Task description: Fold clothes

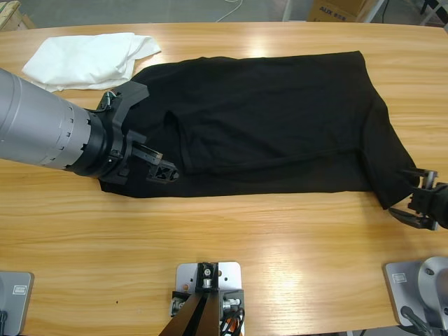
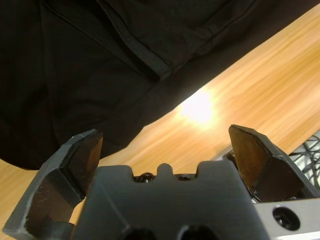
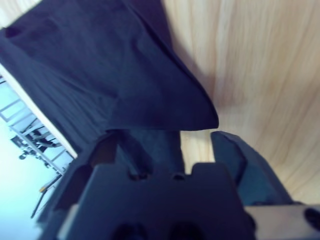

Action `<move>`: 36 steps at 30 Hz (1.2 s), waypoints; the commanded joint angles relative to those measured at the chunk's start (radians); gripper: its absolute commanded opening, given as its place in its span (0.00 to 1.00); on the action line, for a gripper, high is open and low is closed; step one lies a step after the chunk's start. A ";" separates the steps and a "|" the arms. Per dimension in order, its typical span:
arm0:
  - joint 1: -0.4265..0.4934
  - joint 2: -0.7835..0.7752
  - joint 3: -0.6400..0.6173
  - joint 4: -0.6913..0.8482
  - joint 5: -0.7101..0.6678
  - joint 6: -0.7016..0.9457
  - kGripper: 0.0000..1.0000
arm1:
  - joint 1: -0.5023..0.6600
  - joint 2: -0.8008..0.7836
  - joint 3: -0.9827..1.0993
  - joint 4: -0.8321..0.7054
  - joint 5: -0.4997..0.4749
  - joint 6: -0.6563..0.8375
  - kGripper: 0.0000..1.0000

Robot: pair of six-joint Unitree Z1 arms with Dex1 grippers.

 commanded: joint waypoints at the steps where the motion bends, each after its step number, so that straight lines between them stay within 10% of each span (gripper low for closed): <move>1: 0.020 0.064 0.038 -0.014 0.017 0.009 0.99 | 0.032 0.092 0.059 -0.090 -0.001 0.019 0.60; 19: 0.036 0.093 0.023 -0.035 0.015 0.017 0.99 | 0.032 0.165 0.073 -0.108 0.032 0.163 0.56; 36: 0.097 0.084 0.033 -0.040 0.012 0.061 0.99 | 0.092 0.275 0.059 -0.104 -0.042 0.237 0.31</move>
